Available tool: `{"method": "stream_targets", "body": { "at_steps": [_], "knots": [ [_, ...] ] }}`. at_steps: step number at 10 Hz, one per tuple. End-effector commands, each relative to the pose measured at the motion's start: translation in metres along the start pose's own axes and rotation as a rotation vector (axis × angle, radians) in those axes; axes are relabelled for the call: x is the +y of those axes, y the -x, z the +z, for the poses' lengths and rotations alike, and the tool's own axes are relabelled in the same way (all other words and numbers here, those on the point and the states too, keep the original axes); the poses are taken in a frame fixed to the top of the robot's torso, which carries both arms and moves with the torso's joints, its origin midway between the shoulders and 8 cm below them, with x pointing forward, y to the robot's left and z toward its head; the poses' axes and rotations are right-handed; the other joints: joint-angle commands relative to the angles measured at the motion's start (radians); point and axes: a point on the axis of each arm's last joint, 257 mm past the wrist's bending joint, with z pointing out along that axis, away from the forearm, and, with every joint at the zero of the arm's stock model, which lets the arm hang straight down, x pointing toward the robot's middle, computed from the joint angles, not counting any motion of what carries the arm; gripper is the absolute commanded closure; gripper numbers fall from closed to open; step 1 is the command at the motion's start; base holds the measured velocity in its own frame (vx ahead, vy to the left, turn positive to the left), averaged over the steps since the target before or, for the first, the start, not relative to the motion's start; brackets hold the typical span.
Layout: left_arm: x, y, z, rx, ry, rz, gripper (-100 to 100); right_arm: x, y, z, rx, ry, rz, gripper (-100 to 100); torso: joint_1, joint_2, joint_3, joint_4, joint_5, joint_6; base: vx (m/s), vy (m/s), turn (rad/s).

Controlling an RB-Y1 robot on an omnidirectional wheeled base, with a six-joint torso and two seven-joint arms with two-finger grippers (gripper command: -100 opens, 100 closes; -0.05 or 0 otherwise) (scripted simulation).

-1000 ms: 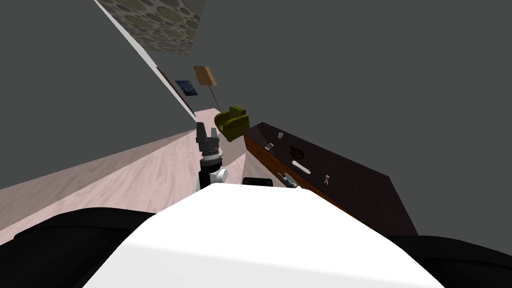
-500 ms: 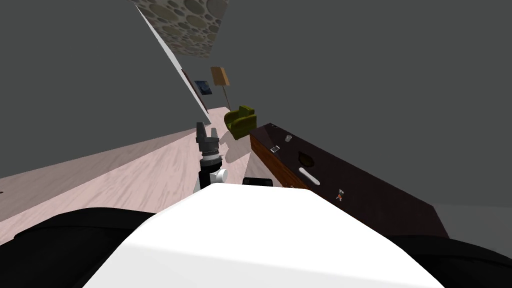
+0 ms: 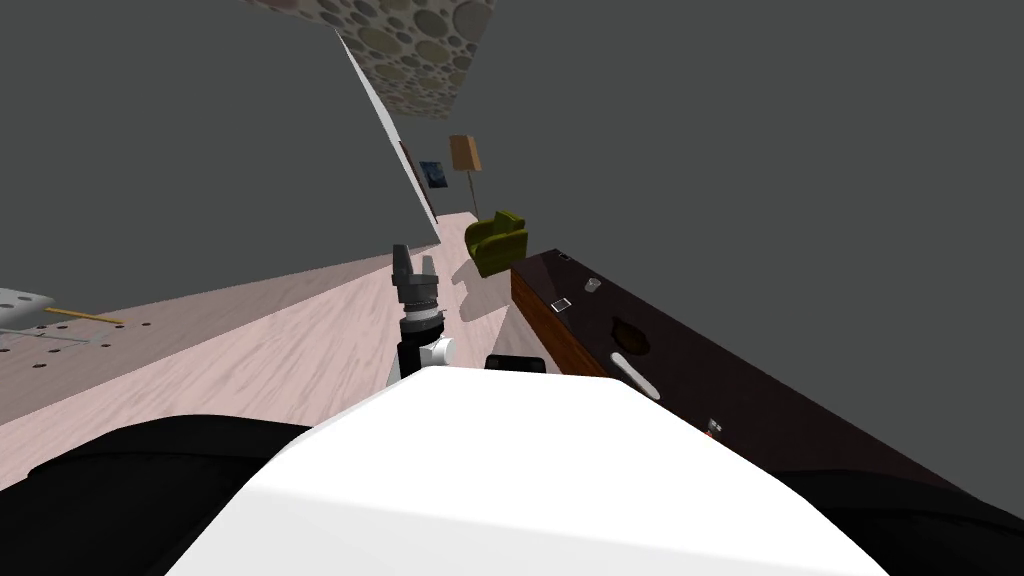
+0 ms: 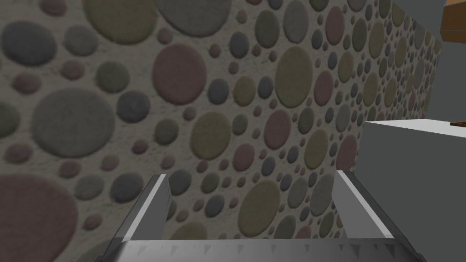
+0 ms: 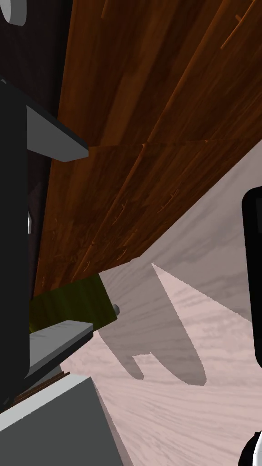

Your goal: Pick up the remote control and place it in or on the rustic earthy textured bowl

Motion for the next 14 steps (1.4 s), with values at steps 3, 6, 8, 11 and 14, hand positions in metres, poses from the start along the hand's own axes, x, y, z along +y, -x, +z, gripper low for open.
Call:
{"method": "stream_targets", "body": {
  "at_steps": [3,6,8,11,14],
  "knots": [
    [0.000,0.000,0.000,0.000,0.000,0.000,0,-0.031,-0.049,-0.021,0.111,-0.052,-0.033,-100,0.001,0.001,0.001,0.000,0.000,0.001,0.043,-0.023,0.125],
    [0.000,0.000,0.000,0.000,0.000,0.000,0,-0.054,-0.083,-0.040,0.190,-0.093,-0.048,-100,0.000,0.001,0.000,0.000,0.000,0.000,0.047,-0.030,0.206],
    [0.000,0.000,0.000,0.000,0.000,0.000,0,-0.083,-0.126,-0.072,0.302,-0.142,-0.080,-100,0.000,0.000,0.000,0.000,0.000,0.000,0.078,-0.053,0.334],
    [0.000,0.000,0.000,0.000,0.000,0.000,0,-0.115,-0.167,-0.112,0.416,-0.200,-0.100,-100,-0.003,-0.002,-0.001,-0.001,-0.001,0.001,0.083,-0.081,0.205],
    [0.000,0.000,0.000,0.000,0.000,0.000,0,-0.136,-0.193,-0.143,0.495,-0.238,-0.110,-100,0.000,-0.001,0.000,0.000,0.000,0.001,0.058,-0.060,0.196]
  ]
}}
